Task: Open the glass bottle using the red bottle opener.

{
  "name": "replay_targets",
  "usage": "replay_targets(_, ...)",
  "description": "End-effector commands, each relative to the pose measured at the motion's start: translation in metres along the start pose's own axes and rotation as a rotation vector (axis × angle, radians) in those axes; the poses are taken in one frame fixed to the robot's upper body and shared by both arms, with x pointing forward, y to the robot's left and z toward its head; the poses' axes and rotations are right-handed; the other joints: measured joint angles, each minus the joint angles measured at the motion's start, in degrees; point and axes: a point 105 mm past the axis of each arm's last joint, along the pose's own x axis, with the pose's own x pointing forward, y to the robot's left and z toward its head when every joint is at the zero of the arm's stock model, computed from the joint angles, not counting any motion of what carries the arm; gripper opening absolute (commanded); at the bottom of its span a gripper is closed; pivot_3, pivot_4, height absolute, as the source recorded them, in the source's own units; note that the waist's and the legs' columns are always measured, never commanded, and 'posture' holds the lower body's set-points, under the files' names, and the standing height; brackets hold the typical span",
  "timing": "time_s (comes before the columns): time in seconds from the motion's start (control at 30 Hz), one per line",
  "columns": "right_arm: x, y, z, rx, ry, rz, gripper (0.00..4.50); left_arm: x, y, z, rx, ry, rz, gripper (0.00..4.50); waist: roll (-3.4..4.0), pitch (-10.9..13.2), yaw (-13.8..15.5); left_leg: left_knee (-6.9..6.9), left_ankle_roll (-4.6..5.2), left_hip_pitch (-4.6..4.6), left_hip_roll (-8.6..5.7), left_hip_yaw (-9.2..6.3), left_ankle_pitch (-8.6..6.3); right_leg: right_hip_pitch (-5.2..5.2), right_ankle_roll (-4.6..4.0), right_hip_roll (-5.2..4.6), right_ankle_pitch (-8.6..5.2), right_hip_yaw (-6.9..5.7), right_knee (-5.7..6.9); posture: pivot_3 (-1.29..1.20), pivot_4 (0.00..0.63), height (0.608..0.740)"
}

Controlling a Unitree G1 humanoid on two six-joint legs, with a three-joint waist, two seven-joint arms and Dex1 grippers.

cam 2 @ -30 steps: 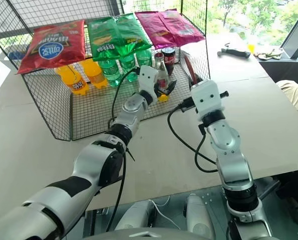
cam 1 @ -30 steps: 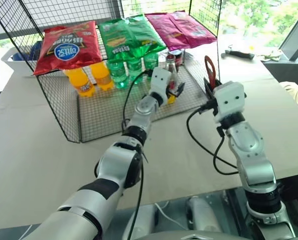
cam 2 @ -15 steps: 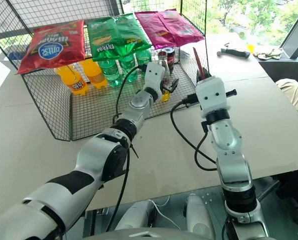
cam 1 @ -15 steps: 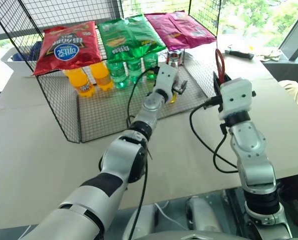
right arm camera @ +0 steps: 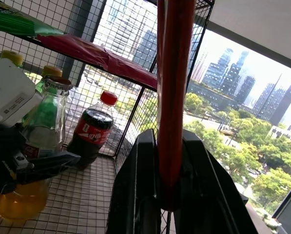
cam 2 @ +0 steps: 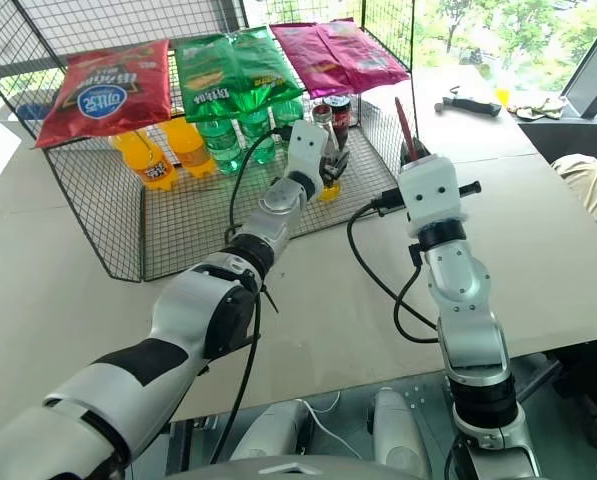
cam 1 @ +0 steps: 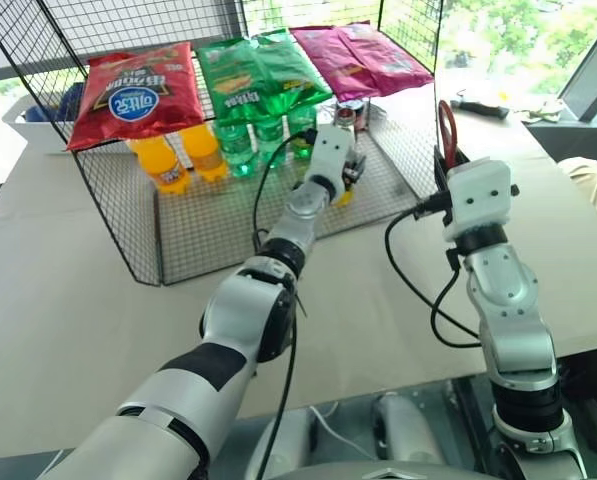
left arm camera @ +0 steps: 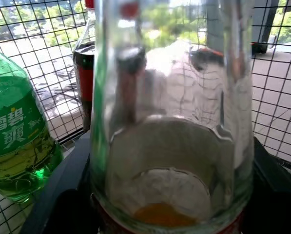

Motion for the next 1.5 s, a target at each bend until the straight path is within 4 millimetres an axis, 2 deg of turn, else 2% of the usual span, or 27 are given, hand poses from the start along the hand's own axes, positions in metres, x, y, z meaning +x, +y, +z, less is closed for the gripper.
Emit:
replay_targets(0.03,0.002,-0.009,0.014,-0.011,-0.058,-0.023,0.0,0.0,-0.007,0.025,-0.008,-0.109,-0.097,2.71,0.0,0.0,-0.06,0.0,0.0,0.0,0.0,0.01,0.0,0.0,0.0,0.0,0.0,0.0,0.0,0.0,0.15,0.74)
replay_targets(0.17,0.005,-0.011,0.013,-0.013,-0.06,-0.02,0.0,-0.014,0.0,0.028,0.027,-0.14,-0.169,2.71,0.01,0.0,-0.21,-0.01,0.0,0.0,0.0,0.01,0.0,-0.02,0.0,-0.01,0.0,0.01,0.0,0.0,0.15,0.74)
replay_targets(0.33,0.008,-0.013,0.01,-0.008,-0.061,-0.009,0.0,-0.058,0.018,0.03,0.094,-0.118,-0.225,2.71,0.03,-0.02,-1.85,-0.03,0.0,0.03,0.11,0.09,0.0,-0.06,0.0,0.03,0.0,0.16,0.08,0.0,0.15,0.74)
replay_targets(0.43,0.01,-0.012,0.009,0.002,-0.062,0.0,0.0,-0.083,0.02,0.031,0.1,-0.092,-0.271,2.71,0.03,-0.02,-1.67,-0.03,-0.01,0.04,0.19,0.09,0.0,-0.08,-0.01,0.08,0.0,0.16,0.12,0.0,0.15,0.74)
replay_targets(0.57,0.013,-0.007,0.008,0.022,-0.071,0.03,0.0,-0.115,0.026,0.023,0.077,-0.068,-0.296,2.71,0.01,-0.05,-1.23,0.1,-0.01,0.03,0.19,0.05,0.0,-0.04,-0.01,0.01,0.0,0.15,0.19,0.0,0.15,0.74)
replay_targets(0.8,0.015,0.0,0.007,0.041,-0.074,0.057,0.0,-0.162,0.023,0.027,-0.022,-0.086,-0.372,2.71,0.0,-0.06,-1.33,0.11,-0.01,0.05,0.25,0.06,0.0,-0.04,-0.01,-0.01,0.0,0.15,0.24,0.0,0.15,0.74)
replay_targets(0.97,0.016,0.004,0.006,0.052,-0.075,0.065,0.0,-0.19,0.018,0.015,-0.028,-0.036,-0.407,2.71,-0.01,-0.08,-1.36,0.1,-0.01,0.12,0.27,0.14,0.0,-0.03,-0.01,0.0,0.0,0.21,0.25,0.0,0.15,0.74)
replay_targets(1.13,0.018,0.008,0.008,0.068,-0.087,0.077,0.0,-0.208,0.014,-0.002,0.032,0.023,-0.455,2.71,-0.03,-0.1,-1.2,0.1,-0.01,0.14,0.27,0.14,0.0,-0.02,-0.02,0.01,0.0,0.2,0.27,0.0,0.15,0.74)
replay_targets(1.27,0.019,0.015,0.012,0.089,-0.113,0.123,0.0,-0.208,0.02,-0.005,0.022,0.001,-0.409,2.71,-0.04,-0.11,-1.26,0.1,-0.01,0.18,0.27,0.19,0.0,0.0,-0.02,0.01,0.0,0.25,0.27,0.0,0.15,0.74)
replay_targets(1.5,0.008,0.051,0.012,0.23,-0.104,0.32,0.0,-0.202,0.016,-0.002,0.046,-0.033,-0.401,2.71,-0.05,-0.12,-1.34,0.04,-0.01,0.17,0.31,0.19,0.0,-0.02,-0.02,0.03,0.0,0.24,0.23,0.0,0.15,0.74)
